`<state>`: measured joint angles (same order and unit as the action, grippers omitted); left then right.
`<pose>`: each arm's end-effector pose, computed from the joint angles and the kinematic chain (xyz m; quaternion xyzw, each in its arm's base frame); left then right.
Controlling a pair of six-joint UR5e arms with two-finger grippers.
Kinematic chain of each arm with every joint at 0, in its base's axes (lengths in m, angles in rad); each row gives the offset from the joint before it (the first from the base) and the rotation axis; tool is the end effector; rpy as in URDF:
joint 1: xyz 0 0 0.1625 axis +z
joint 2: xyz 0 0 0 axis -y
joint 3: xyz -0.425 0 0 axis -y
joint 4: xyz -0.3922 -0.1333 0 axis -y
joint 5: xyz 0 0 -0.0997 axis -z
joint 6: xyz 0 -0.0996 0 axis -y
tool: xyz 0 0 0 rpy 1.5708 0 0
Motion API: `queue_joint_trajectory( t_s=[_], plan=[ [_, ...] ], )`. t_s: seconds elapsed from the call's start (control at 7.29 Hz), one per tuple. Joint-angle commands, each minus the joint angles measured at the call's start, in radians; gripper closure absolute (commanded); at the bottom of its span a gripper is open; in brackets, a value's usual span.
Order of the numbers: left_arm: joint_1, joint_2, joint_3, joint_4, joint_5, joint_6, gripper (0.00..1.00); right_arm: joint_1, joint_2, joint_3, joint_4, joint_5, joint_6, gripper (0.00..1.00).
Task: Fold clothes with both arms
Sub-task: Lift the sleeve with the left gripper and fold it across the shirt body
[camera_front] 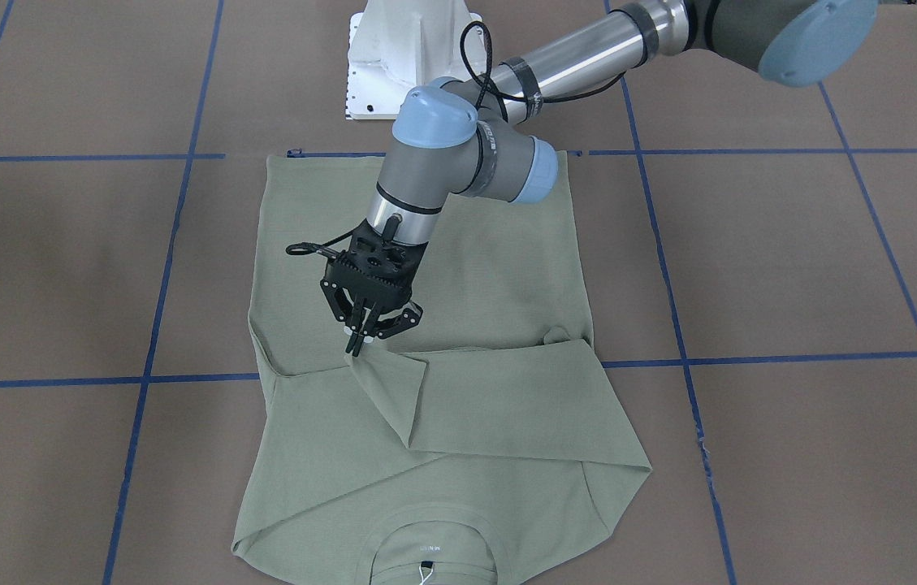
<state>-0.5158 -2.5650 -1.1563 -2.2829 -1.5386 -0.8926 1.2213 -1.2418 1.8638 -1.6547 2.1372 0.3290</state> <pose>0.6352 -0.5171 0.1109 0.3490 0.4905 0.0551 0.7966 -0.1252 -0.5767 0.3573 0.1510 -0.3390 -0.0838 0.9248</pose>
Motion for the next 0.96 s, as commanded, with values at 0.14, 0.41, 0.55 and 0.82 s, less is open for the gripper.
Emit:
queue_joint_trajectory(
  t_s=[0.14, 0.41, 0.55, 0.82],
  plan=[
    [0.085, -0.011, 0.007, -0.070, 0.020, 0.064, 1.00, 0.000, -0.002, 0.000, 0.003, -0.002, 0.002, 0.00],
    [0.085, -0.003, 0.004, -0.101, 0.020, 0.046, 0.01, 0.000, -0.001, -0.002, 0.004, -0.003, 0.002, 0.00],
    [0.077, 0.009, 0.006, -0.124, 0.022, -0.036, 0.00, -0.003, 0.002, -0.003, 0.006, -0.003, 0.002, 0.00],
    [-0.018, 0.028, -0.011, -0.042, -0.077, 0.028, 0.00, -0.032, 0.033, -0.005, 0.006, -0.008, 0.005, 0.00]
  ],
)
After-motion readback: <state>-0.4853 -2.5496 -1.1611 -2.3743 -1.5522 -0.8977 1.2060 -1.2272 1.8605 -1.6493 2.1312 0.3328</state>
